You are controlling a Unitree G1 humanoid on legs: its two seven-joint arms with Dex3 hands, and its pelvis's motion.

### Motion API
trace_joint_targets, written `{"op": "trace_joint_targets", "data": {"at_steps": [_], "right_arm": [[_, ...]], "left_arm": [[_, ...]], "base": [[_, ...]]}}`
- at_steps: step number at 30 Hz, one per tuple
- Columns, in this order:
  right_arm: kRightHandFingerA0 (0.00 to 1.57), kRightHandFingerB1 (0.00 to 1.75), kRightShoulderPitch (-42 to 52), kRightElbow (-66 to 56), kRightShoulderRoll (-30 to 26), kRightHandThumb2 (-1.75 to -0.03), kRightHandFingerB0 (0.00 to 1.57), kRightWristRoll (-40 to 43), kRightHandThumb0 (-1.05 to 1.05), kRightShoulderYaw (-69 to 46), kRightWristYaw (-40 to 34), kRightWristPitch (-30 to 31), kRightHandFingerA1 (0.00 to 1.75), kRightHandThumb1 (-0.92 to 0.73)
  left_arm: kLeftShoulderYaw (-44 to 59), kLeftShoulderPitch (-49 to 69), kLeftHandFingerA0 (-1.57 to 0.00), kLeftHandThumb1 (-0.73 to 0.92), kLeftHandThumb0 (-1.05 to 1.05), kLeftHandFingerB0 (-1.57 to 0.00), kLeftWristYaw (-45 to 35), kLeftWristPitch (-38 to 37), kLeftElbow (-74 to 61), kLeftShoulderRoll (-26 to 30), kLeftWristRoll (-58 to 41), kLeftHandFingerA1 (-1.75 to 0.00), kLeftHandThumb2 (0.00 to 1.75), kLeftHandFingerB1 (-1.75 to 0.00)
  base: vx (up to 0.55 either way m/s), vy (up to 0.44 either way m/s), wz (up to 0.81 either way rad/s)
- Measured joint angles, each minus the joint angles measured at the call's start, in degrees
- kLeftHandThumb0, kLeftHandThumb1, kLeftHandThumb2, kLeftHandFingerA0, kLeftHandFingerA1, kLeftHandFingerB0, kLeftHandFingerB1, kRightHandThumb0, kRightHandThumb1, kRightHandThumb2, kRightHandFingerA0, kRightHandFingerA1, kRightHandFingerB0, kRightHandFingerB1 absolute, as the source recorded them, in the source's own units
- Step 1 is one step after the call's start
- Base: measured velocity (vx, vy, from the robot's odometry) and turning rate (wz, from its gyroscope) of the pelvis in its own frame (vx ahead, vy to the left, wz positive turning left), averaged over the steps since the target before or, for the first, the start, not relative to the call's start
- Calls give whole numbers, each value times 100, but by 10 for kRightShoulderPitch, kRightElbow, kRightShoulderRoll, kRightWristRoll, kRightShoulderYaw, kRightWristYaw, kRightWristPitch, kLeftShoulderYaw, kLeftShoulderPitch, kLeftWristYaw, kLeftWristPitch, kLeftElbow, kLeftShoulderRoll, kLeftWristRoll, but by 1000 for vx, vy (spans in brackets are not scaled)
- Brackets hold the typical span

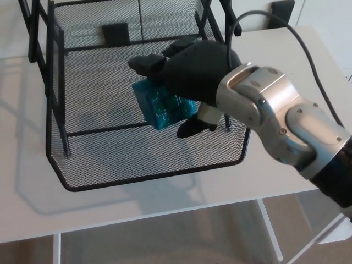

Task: The robot walks towards a desk on which a file tray is kept in the middle and a cube is kept to its right. The robot lifts the cube using its right hand and places it on the file tray.

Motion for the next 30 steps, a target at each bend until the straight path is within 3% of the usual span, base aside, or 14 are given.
{"op": "trace_joint_targets", "data": {"at_steps": [5,11,13,15,16,17,18,20,22,23,26,27,28,30], "right_arm": [[0,4,-17,-17,-10,-85,0,7,-88,-20,43,0,20,-51],[0,0,-47,-44,-28,-83,0,23,-95,-61,89,5,8,-55],[0,14,-62,-54,-39,-85,0,29,-82,-79,108,9,18,-48],[0,14,-72,-68,-51,-85,0,40,-82,-109,124,14,18,-48],[0,9,-79,-75,-59,-74,0,47,-89,-128,132,16,0,-42],[0,14,-85,-81,-69,-70,0,53,-81,-147,139,17,0,-38],[0,14,-91,-88,-79,-82,0,59,-81,-166,145,20,13,-49],[0,15,-97,-97,-95,-81,0,70,-76,-200,153,24,16,-46],[0,15,-98,-105,-115,-80,0,83,-79,-240,159,25,13,-48],[0,12,-98,-107,-126,-83,10,90,-92,-258,162,26,2,-55],[0,18,-97,-114,-162,-86,7,109,-94,-313,172,28,7,-55],[0,15,-95,-115,-176,-85,4,114,-79,-333,175,29,22,-49],[0,17,-91,-117,-188,-76,4,118,-76,-351,177,30,12,-43],[0,20,-75,-119,-210,-76,0,125,-64,-386,180,30,17,-39]], "left_arm": [[0,0,-47,84,-64,-40,0,0,0,0,0,-55,65,-43],[-5,-3,-48,85,-66,-42,1,0,3,0,0,-58,65,-45],[-6,-3,-49,85,-65,-42,1,0,3,0,0,-60,65,-45],[-7,-3,-49,85,-65,-42,1,0,5,0,0,-60,65,-45],[-8,-3,-48,85,-66,-42,2,0,6,0,1,-59,65,-44],[-9,-3,-47,85,-66,-41,3,0,8,0,1,-58,65,-44],[-9,-2,-49,85,-65,-42,4,0,9,0,1,-58,65,-44],[-10,-1,-48,85,-64,-42,5,0,9,0,0,-60,65,-46],[-10,0,-49,84,-64,-42,5,0,9,0,0,-60,65,-45],[-10,0,-46,85,-65,-39,5,0,9,0,0,-58,65,-45],[-10,3,-46,84,-65,-41,5,0,8,0,0,-59,65,-45],[-10,4,-45,84,-65,-41,5,0,8,0,0,-58,64,-45],[-10,5,-46,85,-66,-42,5,0,8,0,0,-60,65,-46],[-10,6,-45,85,-65,-41,5,0,8,0,0,-58,65,-45]], "base": [[0,0,0],[0,0,0],[0,0,0],[0,0,0],[0,0,0],[0,0,0],[0,0,0],[0,0,0],[0,0,0],[0,0,0],[0,0,0],[0,0,0],[0,0,0],[0,0,0]]}}
